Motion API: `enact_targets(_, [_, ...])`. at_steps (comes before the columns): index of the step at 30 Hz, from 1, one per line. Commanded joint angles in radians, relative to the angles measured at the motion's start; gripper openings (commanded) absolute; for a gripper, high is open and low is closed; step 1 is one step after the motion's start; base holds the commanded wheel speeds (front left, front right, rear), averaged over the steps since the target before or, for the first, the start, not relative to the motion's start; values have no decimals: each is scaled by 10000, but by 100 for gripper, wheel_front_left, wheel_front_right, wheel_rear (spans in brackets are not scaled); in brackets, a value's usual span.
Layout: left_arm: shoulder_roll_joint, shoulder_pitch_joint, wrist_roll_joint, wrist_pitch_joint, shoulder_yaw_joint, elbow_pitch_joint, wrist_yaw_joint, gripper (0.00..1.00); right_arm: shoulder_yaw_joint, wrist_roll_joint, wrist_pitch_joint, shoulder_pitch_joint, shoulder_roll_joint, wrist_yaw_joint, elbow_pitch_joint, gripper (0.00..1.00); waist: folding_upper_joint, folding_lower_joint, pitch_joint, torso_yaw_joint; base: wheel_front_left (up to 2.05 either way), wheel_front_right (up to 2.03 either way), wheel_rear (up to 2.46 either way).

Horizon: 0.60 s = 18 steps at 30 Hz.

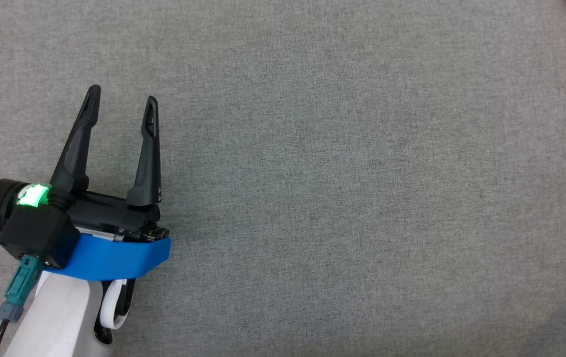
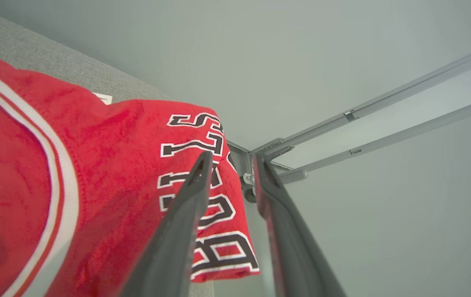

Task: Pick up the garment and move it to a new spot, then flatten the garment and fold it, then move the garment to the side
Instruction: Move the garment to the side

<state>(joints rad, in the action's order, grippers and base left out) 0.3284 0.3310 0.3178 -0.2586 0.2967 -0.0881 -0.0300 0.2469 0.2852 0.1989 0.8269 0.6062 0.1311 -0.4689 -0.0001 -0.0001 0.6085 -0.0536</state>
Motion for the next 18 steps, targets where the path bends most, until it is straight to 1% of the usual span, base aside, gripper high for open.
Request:
enact_targets(1, [-24,34,33,-22,-15,34,-29,100,83,44,106,-163,-98,-6,31,100,1,1,-42,-1,0,0,0])
enact_targets(5, [-50,-14,99,-25,40,118,17,100,264,134,310,-541,-357,-6,419,100,1,1,-316,95,0,0,0])
enact_targets(8, [-96,-101,158,-37,46,273,34,100,460,10,436,-836,-797,-4,681,100,1,1,-667,169,0,0,0])
enact_targets(12, [-233,-350,289,-45,54,653,34,100,822,-615,199,-1322,-1739,-4,1136,100,1,1,-1439,286,0,0,0])
enact_targets(14, [-330,-523,369,-54,24,899,4,100,868,-924,-288,-1814,-2444,-4,1267,100,1,1,-1907,342,0,0,0])
enact_targets(18, [-487,-965,563,-57,-82,1337,-71,100,600,-1610,-1196,-2894,-3408,-3,1893,100,1,1,-2784,462,0,0,0])
